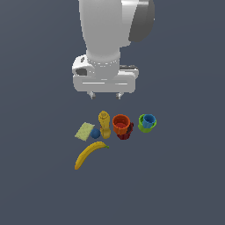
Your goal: Pick up a designated object from a clutter of objects.
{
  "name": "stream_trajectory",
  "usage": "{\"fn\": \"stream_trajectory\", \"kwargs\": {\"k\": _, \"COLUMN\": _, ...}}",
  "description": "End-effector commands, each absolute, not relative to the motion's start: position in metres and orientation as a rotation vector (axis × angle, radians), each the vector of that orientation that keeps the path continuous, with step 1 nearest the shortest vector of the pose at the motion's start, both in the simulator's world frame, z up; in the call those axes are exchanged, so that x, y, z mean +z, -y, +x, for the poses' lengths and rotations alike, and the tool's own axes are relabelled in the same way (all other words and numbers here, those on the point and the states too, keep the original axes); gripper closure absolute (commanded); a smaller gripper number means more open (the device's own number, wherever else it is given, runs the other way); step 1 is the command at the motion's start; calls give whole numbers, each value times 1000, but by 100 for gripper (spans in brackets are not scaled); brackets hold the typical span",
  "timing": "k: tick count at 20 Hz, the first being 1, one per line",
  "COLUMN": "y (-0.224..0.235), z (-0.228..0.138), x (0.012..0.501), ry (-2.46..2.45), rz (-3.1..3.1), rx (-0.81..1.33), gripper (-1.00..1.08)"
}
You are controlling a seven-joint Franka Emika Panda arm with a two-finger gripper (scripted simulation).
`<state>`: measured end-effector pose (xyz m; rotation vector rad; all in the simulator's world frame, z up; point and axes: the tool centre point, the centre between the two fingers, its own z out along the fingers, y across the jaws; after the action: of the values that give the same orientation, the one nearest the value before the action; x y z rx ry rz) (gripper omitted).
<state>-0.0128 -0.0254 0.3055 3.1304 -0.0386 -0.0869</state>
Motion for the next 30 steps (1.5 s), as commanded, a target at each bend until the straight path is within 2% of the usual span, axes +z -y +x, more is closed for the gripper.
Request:
{"fn": "stream_trajectory", "kwargs": {"k": 1, "y": 25, "z": -13, "x": 306, "ry": 39, "rz": 3130, "rx": -87, "gripper": -92}}
{"fn": "stream_trajectory", "kwargs": {"k": 17, "y": 44, "z": -15, "x": 306, "ry": 31, "rz": 3118, "rx": -81, "gripper": -92}}
{"fn": "stream_trajectory", "kwargs": {"k": 24, "y": 57, "z": -8, "x": 275, "ry": 89, "rz": 3129, "rx": -72, "gripper": -92}}
{"fn": "stream_trajectory", "kwargs": {"k": 30, "y": 78, "z": -2, "x": 229, "ry": 182, "rz": 3139, "rx": -57, "gripper": -92}}
